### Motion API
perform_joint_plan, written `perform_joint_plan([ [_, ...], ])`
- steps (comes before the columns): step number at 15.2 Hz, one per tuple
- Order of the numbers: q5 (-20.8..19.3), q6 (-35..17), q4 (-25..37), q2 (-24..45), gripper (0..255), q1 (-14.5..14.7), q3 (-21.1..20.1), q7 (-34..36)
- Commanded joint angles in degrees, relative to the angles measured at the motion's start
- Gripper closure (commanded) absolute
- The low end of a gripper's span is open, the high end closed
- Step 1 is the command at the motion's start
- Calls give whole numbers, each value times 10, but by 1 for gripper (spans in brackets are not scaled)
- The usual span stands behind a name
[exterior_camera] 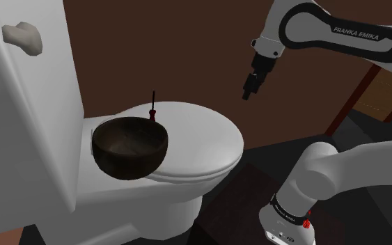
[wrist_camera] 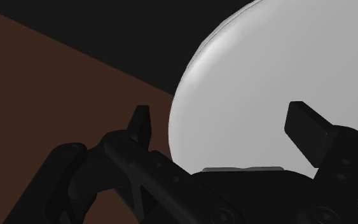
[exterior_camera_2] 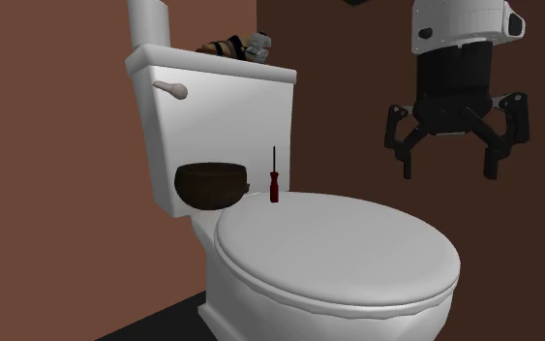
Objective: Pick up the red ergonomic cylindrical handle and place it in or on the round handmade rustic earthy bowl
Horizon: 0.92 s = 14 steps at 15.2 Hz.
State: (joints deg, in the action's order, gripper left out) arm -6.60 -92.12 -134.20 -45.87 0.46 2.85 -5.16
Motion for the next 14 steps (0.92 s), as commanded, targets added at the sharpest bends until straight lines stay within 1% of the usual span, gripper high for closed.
perform_joint_plan([
  [1, 0, 0, 0, 0, 0, 0, 0, 0],
  [8, 59, -52, 20, 60, 0, 31, -64, 78],
  [14, 94, -97, 60, 128, 0, 52, -117, 140],
])
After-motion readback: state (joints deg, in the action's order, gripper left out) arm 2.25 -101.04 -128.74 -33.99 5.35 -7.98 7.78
